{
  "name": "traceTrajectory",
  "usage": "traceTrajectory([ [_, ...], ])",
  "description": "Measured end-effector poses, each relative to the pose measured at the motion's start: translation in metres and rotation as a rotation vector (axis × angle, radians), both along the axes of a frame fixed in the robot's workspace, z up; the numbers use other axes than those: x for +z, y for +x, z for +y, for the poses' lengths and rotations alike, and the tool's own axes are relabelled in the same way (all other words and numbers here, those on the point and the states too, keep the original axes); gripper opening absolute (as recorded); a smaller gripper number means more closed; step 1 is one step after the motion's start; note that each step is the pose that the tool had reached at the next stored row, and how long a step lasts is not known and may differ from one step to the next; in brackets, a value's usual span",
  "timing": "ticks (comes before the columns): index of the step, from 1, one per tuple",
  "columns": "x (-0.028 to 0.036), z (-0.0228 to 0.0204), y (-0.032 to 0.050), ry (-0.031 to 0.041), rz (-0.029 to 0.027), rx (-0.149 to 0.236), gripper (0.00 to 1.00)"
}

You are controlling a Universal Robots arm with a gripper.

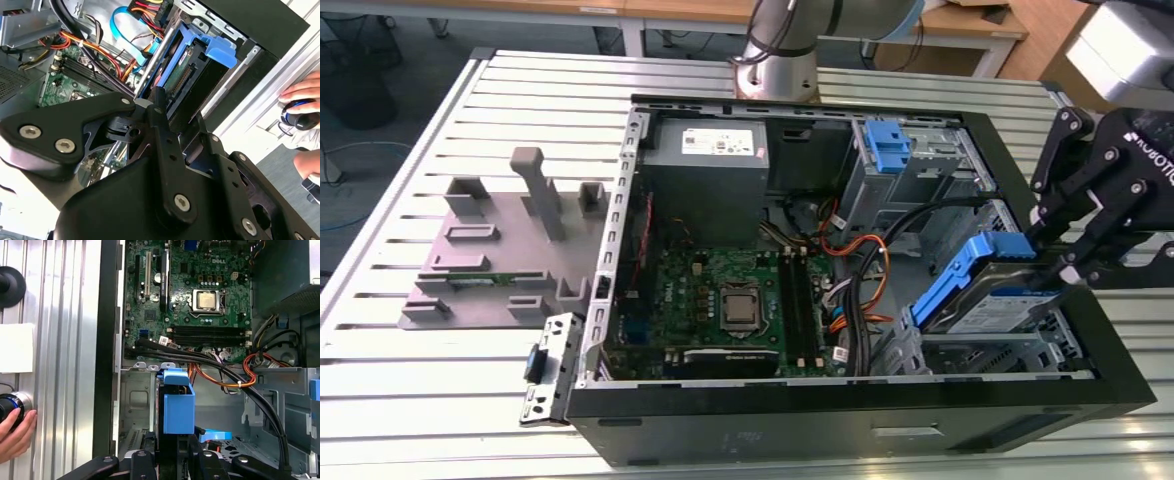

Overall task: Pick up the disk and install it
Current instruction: 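Insert the disk into the insertion slot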

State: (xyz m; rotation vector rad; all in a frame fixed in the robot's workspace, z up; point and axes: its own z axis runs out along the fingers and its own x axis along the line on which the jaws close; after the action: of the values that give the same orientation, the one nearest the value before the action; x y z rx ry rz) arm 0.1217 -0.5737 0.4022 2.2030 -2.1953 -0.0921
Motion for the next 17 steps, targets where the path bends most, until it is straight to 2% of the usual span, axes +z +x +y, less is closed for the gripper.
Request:
traceTrajectory([
  [17, -0.0308, 0.0, 0.0, -0.0001, 0.0, 0.0, 0.35],
])
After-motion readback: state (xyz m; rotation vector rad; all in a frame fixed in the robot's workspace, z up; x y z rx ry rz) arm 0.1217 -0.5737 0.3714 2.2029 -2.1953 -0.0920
